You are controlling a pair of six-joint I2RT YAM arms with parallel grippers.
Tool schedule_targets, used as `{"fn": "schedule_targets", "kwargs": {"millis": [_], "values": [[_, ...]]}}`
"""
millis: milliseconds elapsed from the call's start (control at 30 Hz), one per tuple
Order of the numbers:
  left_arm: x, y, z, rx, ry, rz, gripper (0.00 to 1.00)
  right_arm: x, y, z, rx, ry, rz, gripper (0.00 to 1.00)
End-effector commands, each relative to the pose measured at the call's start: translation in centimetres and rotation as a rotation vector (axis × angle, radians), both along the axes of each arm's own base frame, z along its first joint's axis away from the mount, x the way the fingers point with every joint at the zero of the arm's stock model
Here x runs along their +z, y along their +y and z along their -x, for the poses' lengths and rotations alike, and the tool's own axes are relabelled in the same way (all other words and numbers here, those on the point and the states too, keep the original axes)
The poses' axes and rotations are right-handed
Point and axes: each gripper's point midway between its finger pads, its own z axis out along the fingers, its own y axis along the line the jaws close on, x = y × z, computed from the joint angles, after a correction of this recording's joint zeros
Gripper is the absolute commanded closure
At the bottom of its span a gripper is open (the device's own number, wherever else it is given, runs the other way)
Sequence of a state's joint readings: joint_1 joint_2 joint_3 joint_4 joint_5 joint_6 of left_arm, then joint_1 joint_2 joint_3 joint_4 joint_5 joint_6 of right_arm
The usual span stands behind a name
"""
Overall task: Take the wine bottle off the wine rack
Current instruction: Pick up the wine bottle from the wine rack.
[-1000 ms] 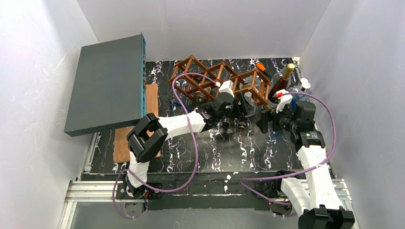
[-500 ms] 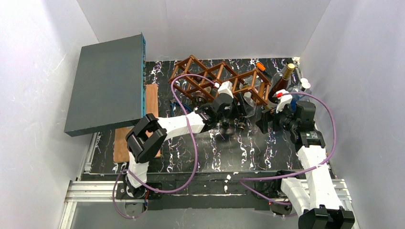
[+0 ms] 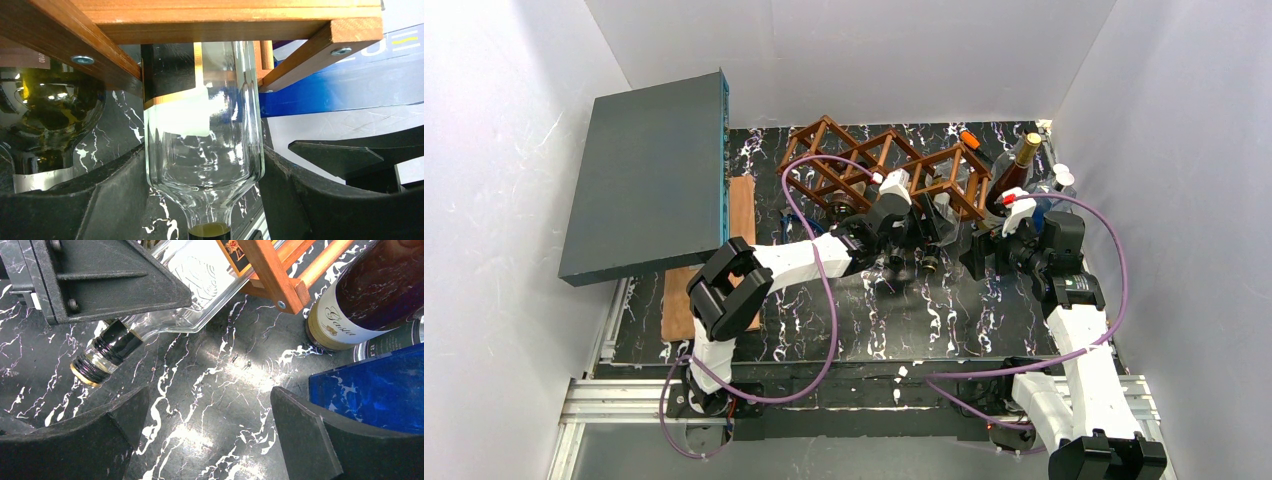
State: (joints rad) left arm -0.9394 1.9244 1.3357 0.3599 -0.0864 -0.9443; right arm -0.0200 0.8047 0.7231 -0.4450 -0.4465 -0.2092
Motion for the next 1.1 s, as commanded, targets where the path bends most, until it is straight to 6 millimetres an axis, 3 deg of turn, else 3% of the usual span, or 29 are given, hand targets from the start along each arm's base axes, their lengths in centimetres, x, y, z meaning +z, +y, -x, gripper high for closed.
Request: {"fn": "schedule_targets", "kwargs": {"millis": [0, 500, 1067], "values": [[1.9, 0.5, -1.0, 0.019, -0.024, 0.013, 0.31, 0.9, -0.2, -0.5, -0.003, -0.053, 0.006, 0.0], [2.1, -0.2, -1.9, -0.006, -0.018, 0.029, 0.13, 1.0, -0.2, -0.5, -0.003, -0.054, 0.006, 0.0], [1.0, -1.8, -3.3, -0.02, 0.017, 0.027, 0.16, 1.1, -0.2, -0.4, -0.003, -0.061, 0.009, 0.0]]}}
